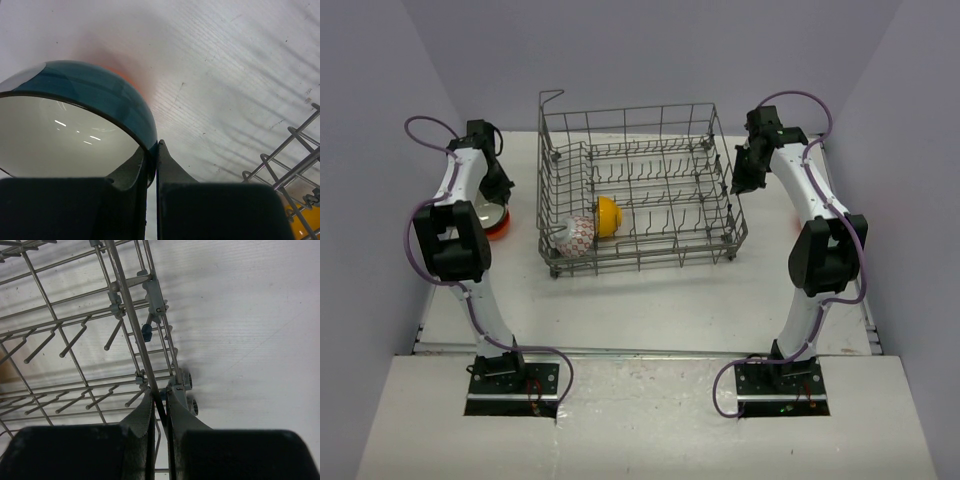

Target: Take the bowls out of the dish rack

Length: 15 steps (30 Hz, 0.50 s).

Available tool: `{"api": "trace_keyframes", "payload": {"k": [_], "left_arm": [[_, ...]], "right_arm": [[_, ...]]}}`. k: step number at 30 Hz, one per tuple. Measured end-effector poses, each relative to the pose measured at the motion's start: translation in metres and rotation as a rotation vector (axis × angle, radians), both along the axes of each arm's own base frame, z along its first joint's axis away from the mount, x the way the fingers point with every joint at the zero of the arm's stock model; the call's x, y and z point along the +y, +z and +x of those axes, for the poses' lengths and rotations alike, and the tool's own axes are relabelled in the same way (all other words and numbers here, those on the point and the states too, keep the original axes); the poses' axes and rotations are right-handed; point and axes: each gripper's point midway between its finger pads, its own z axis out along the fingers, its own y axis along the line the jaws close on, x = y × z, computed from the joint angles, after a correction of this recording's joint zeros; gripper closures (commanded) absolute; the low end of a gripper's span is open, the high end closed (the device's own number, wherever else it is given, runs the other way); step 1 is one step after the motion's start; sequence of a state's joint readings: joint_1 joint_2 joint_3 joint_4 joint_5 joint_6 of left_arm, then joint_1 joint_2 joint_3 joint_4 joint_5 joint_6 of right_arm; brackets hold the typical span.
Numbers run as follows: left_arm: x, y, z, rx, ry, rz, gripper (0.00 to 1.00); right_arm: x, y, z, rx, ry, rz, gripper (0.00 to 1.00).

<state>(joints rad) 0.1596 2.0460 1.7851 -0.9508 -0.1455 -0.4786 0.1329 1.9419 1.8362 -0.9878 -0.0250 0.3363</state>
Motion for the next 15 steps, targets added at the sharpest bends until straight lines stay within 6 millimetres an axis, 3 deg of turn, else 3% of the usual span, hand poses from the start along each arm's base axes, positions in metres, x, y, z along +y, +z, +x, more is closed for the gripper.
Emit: {"api": "trace_keyframes", "payload": {"k": [8,15], "left_arm": [[-0.0029,-0.0047,-0.0021,0.007,-0.002,-0.015,1.0],[-0.0032,-0.0044,-0.0001,-0.001,0.004,-0.018,0.77]], "right_arm": [[-0.0002,0.0,0.0001,0.0,-0.001,0.0,1.0],[-0.0001,0.0,0.0,0.0,0.0,0.0,1.0]]}}
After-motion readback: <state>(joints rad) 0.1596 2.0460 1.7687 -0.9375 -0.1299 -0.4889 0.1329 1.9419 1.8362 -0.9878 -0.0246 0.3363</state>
